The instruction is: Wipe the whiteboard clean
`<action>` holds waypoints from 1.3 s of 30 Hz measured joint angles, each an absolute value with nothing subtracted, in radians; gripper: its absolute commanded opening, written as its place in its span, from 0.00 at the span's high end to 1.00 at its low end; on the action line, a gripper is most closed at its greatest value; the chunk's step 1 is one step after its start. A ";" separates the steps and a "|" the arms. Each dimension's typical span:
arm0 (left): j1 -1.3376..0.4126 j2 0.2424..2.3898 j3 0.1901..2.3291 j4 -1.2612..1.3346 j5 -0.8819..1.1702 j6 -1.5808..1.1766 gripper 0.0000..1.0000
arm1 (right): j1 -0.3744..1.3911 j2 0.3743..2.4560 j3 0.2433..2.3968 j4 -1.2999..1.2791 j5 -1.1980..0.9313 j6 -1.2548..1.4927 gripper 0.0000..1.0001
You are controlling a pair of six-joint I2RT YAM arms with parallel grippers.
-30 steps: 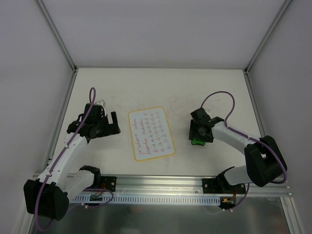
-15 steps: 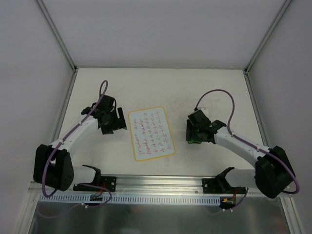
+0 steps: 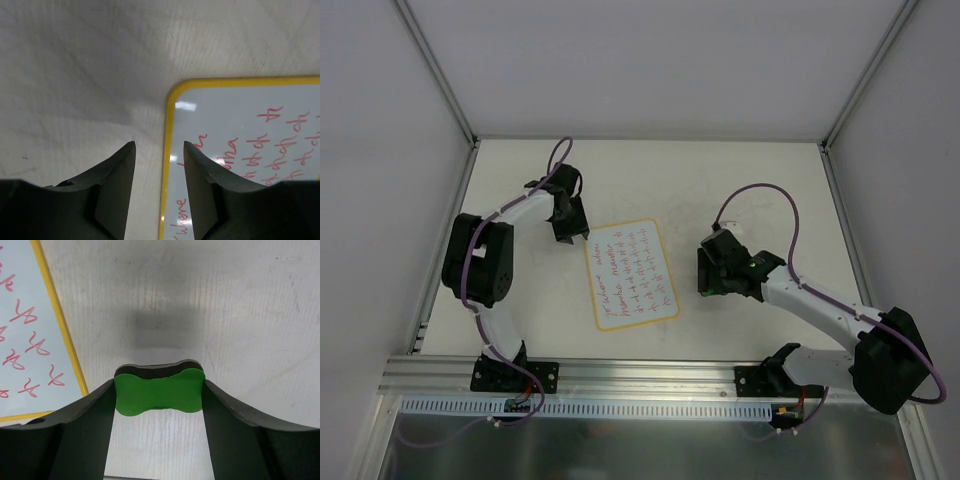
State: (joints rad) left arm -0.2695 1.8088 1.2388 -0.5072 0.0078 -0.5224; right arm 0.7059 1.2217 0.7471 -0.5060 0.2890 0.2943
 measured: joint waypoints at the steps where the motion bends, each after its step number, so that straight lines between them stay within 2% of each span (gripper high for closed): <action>1: -0.270 1.830 1.246 -0.507 -0.003 -0.521 0.59 | 0.710 1.211 0.747 -0.506 0.290 0.294 0.61; 2: -0.270 1.849 1.252 -0.507 -0.009 -0.519 0.61 | 0.714 1.202 0.747 -0.507 0.292 0.294 0.61; 4: -0.270 1.880 1.256 -0.505 -0.021 -0.516 0.71 | 0.719 1.182 0.747 -0.506 0.297 0.294 0.61; 10: -0.295 1.900 1.269 -0.498 -0.038 -0.526 0.88 | 0.720 1.167 0.744 -0.506 0.310 0.295 0.61; 11: -0.300 1.901 1.270 -0.495 -0.038 -0.527 0.94 | 0.720 1.166 0.741 -0.506 0.310 0.295 0.61; 13: -0.310 1.902 1.269 -0.485 -0.037 -0.535 1.00 | 0.721 1.162 0.735 -0.507 0.310 0.295 0.61; 17: -0.333 1.879 1.227 -0.447 -0.036 -0.559 1.00 | 0.725 1.142 0.720 -0.508 0.310 0.296 0.61; 28: -0.446 1.660 0.950 -0.381 0.002 -0.663 0.99 | 0.739 1.082 0.704 -0.511 0.310 0.303 0.61; 30: -0.450 1.627 0.926 -0.410 0.001 -0.663 0.86 | 0.743 1.081 0.704 -0.511 0.310 0.303 0.61; 32: -0.450 1.604 0.917 -0.444 -0.003 -0.660 0.77 | 0.749 1.081 0.704 -0.511 0.310 0.302 0.61; 34: -0.450 1.589 0.923 -0.463 -0.004 -0.655 0.74 | 0.756 1.079 0.704 -0.511 0.310 0.302 0.61; 39: -0.437 1.596 0.998 -0.475 -0.003 -0.614 0.72 | 0.774 1.076 0.704 -0.511 0.312 0.300 0.61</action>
